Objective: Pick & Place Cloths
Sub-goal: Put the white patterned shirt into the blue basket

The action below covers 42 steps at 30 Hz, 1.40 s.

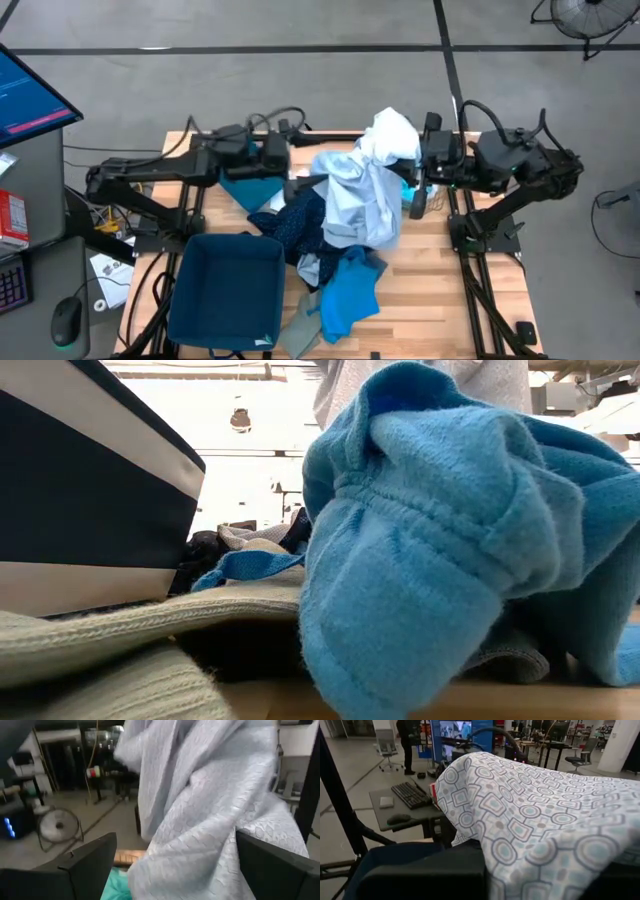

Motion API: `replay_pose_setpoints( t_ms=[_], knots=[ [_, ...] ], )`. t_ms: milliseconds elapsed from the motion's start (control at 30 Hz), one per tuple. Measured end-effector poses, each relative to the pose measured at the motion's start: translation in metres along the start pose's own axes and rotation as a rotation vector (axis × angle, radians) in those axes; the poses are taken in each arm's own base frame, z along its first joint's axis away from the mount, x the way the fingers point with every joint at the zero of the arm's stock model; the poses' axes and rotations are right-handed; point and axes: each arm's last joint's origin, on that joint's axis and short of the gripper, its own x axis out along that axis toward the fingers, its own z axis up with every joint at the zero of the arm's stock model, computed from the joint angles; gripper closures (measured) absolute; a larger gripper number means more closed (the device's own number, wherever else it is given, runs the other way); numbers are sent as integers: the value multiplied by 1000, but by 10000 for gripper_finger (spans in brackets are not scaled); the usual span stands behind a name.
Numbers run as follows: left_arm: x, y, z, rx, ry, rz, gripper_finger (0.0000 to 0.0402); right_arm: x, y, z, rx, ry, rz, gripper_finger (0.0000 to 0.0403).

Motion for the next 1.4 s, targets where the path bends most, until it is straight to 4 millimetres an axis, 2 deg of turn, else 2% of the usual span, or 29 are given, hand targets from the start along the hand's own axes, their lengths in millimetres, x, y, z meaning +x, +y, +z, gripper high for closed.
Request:
replay_pose_setpoints(
  t_ms=[233, 500, 633, 767, 833, 933, 1033, 1133, 1167, 1300, 1400],
  knots=[
    [30, -6, -22, -50, 18, -65, 25, 24, 14, -9, -31, 45, 93, 391],
    [63, -17, -48, -115, -31, -280, 25, 72, 24, -19, -28, 59, 309, 391],
    [69, -21, -50, -121, -81, -447, 25, 84, 21, -17, 1, 25, 417, 391],
    [68, -25, -50, -133, -90, -562, 35, 85, 17, -17, 15, 27, 429, 391],
    [67, -27, -49, -143, -93, -601, 58, 85, 15, -16, 17, 24, 433, 391],
    [67, -28, -46, -178, -106, -637, 124, 86, 11, -14, 25, 2, 450, 391],
    [66, -31, -45, -191, -110, -655, 226, 88, 7, -13, 28, 3, 435, 391],
    [64, -31, -42, -206, -121, -686, 351, 90, 2, -14, 29, 5, 420, 388],
    [63, -31, -39, -216, -137, -694, 375, 90, 0, -13, 30, 0, 413, 385],
    [50, -28, -22, -217, -200, -697, 398, 84, -12, -7, 39, -27, 385, 365],
    [31, -22, 0, -194, -267, -688, 400, 73, -21, 0, 47, -67, 368, 351]
  ],
)
